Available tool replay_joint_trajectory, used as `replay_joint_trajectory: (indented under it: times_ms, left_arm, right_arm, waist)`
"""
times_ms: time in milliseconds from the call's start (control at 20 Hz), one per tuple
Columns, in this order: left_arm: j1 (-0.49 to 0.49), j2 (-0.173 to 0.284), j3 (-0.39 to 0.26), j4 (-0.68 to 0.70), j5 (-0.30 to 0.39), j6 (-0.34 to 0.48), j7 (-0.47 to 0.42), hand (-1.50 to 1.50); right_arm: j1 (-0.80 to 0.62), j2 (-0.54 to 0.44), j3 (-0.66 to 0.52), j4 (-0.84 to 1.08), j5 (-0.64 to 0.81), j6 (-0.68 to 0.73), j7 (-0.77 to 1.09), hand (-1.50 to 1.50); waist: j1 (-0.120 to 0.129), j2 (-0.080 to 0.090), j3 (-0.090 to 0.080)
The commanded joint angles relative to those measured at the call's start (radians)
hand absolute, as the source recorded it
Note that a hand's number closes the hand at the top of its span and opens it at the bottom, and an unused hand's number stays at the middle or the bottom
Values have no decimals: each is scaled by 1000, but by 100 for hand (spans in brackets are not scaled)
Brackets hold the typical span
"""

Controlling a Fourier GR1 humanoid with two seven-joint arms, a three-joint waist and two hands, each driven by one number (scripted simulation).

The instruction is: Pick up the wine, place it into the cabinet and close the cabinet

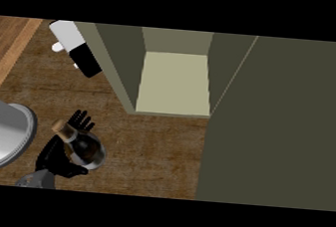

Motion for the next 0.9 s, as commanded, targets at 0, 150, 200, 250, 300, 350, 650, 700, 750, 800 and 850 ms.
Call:
replay_joint_trajectory:
  times_ms: [0,150,200,250,300,350,650,700,750,800,850]
  left_arm:
    - [-30,7,-1,58,-2,-93,-111,-150]
    - [-46,-16,-25,56,9,-153,-61,150]
    - [-7,0,-31,20,18,-197,-56,150]
    - [-28,-39,-46,70,-8,-177,-102,150]
    - [-67,1,-25,92,12,-196,-72,150]
    - [-55,-28,-40,78,16,-218,-57,150]
    - [-22,-64,-132,-38,-103,-61,-218,150]
    - [-18,-80,-133,-66,-109,-9,-257,150]
    - [3,-21,-129,-65,-111,-47,-284,150]
    - [-18,-37,-124,-73,-112,36,-262,150]
    - [16,-19,-118,-76,-118,63,-308,150]
  right_arm:
    - [93,-19,0,-99,-96,40,-8,-150]
    - [69,-3,14,-89,-71,22,-8,-150]
    - [77,-3,44,-167,-61,-12,87,-150]
    - [54,-16,-4,-97,-92,21,28,-150]
    - [83,-3,39,-148,-57,5,41,-150]
    - [83,-10,-3,-107,-75,15,13,-150]
    - [50,4,12,-40,-38,17,-9,-150]
    - [48,-12,-24,-80,-69,15,24,-150]
    - [45,-4,4,-96,-38,9,27,-150]
    - [53,25,77,-91,11,-11,34,-150]
    - [56,10,48,-76,-6,2,18,-150]
  waist:
    - [-7,-1,0]
    - [-1,-3,1]
    - [7,-6,1]
    - [-5,1,0]
    - [-15,0,-2]
    - [-7,-1,0]
    - [6,-4,1]
    - [7,-4,1]
    - [8,-4,0]
    - [9,-5,0]
    - [10,-4,1]
